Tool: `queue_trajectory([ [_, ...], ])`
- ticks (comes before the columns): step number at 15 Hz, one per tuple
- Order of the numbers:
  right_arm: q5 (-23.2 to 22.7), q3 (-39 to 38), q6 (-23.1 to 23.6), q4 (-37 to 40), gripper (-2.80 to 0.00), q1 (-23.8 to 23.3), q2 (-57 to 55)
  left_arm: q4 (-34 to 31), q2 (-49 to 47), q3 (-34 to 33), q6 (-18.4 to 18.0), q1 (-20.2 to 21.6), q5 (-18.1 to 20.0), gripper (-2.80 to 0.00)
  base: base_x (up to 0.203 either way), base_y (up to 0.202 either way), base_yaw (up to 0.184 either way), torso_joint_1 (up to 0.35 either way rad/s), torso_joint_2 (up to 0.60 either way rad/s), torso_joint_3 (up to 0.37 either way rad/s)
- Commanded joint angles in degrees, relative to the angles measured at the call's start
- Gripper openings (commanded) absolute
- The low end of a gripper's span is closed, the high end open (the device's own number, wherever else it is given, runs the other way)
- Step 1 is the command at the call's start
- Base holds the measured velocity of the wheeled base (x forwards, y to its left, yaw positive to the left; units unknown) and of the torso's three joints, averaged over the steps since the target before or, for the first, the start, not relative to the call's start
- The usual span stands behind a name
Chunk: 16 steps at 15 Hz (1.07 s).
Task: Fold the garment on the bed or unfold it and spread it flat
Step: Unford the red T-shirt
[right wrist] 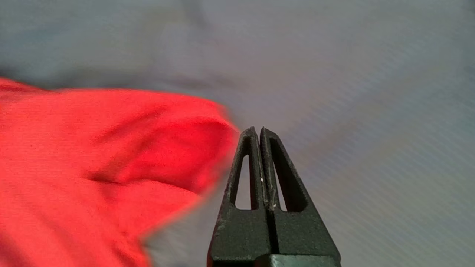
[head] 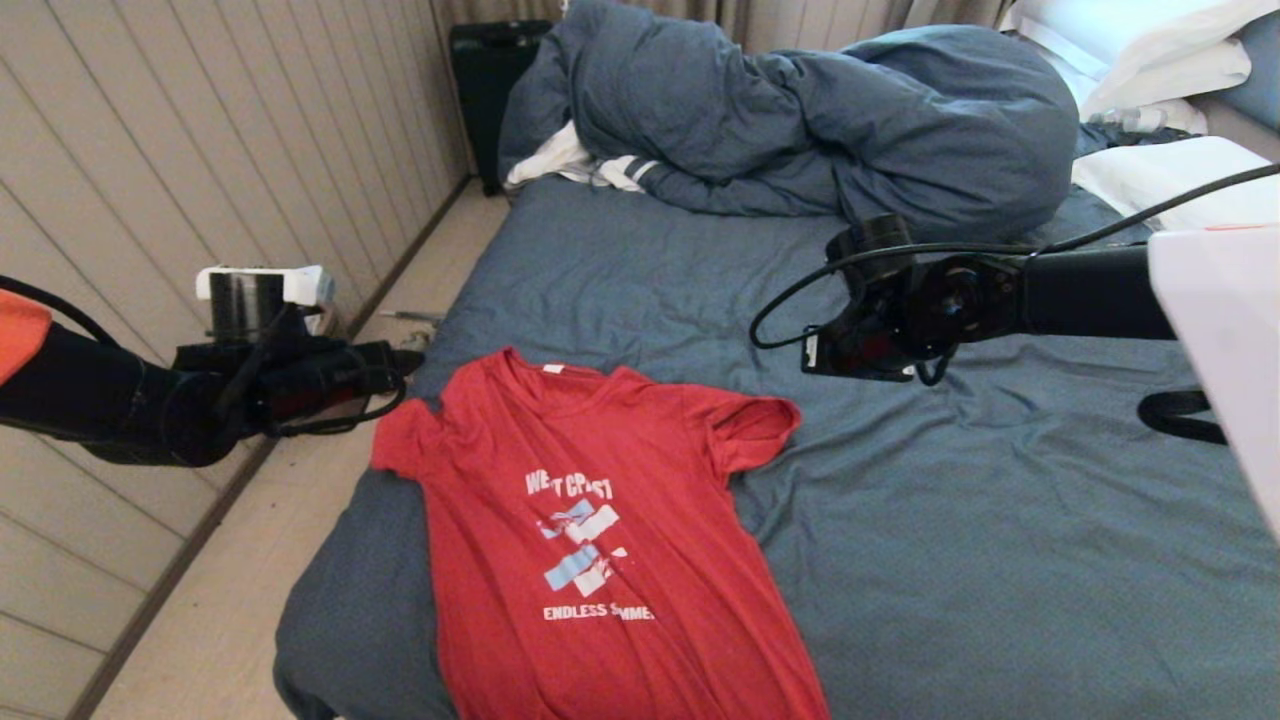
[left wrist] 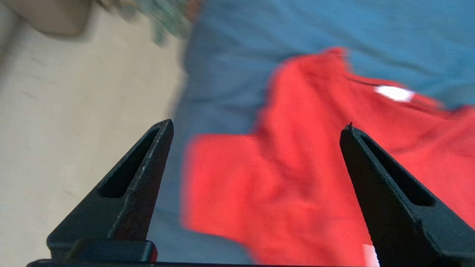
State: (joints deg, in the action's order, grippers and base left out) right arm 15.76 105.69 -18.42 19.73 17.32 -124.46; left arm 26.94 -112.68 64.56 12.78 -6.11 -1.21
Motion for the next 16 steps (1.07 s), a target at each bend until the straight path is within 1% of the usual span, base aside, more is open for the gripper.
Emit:
queue_trajectory([
  [1,-1.0,5.1,0.1,0.3,-2.8,1.2,-5.2,-6.9,-0.4,5.1,1.9,-2.1,0.0,0.0,0.0,0.0,0.0,0.0,0.0,0.0],
  [3,-2.3,6.5,4.2,-0.3,-2.8,3.7,-7.5,-9.1,-1.6,6.7,2.9,-4.7,0.0,0.0,0.0,0.0,0.0,0.0,0.0,0.0],
  [7,-2.4,6.2,4.7,-0.5,-2.8,7.8,-9.8,-9.0,-4.9,6.5,3.1,-7.2,-0.3,0.0,0.0,0.0,0.0,0.0,0.0,0.0],
  [8,-2.2,5.7,4.8,-0.4,-1.13,8.7,-9.9,-8.8,-5.3,6.3,3.5,-7.3,-0.2,0.0,0.0,0.0,0.0,0.0,0.0,0.0],
  [9,-2.2,5.0,5.0,-0.3,0.0,9.2,-9.2,-8.7,-5.6,6.0,3.7,-7.5,-0.1,0.0,0.0,0.0,0.0,0.0,0.0,0.0],
  [11,-2.3,3.2,5.1,-0.1,0.0,10.0,-8.0,-8.6,-6.4,5.9,3.9,-7.4,0.0,0.0,0.0,0.0,0.0,0.0,0.0,0.0],
  [16,-2.3,3.8,4.8,-0.7,0.0,11.4,-10.0,-8.5,-7.5,6.1,4.0,-7.4,0.0,0.0,0.0,0.0,0.0,0.0,0.0,0.0],
])
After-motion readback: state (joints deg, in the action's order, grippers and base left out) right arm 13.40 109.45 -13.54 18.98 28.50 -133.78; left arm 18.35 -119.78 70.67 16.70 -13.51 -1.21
